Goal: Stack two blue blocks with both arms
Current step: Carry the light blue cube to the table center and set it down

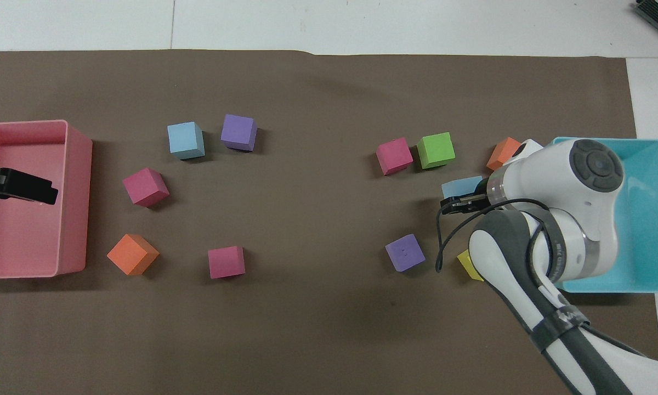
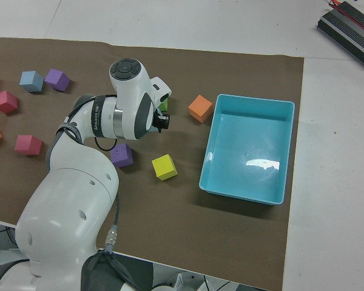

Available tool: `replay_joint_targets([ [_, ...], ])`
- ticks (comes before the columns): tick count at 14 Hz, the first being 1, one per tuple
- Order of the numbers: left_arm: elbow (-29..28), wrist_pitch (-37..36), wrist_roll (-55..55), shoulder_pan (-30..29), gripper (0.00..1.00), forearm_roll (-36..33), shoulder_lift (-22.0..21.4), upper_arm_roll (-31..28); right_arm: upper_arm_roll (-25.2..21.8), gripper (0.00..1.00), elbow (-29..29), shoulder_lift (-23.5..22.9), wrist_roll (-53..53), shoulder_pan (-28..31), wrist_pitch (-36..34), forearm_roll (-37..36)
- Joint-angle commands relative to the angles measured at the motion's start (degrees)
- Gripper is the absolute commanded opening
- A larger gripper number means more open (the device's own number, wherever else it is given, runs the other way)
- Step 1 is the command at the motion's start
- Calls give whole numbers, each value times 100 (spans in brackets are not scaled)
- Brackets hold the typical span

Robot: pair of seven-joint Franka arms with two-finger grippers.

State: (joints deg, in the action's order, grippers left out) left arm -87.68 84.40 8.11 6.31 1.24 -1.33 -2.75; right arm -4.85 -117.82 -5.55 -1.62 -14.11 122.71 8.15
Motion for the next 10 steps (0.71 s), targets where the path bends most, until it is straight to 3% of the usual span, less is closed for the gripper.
replay_joint_targets([
  [1, 94, -91, 50, -95, 100, 25, -7, 46, 28, 0, 618, -51, -85, 22, -694, 2],
  [6, 94, -82, 50, -95, 100, 25, -7, 46, 80, 0, 961, -201, 799, -609, -660, -181],
  [10, 94, -91, 50, -95, 100, 25, -7, 46, 89, 0, 1630, -745, 1918, -1251, -740, -323],
])
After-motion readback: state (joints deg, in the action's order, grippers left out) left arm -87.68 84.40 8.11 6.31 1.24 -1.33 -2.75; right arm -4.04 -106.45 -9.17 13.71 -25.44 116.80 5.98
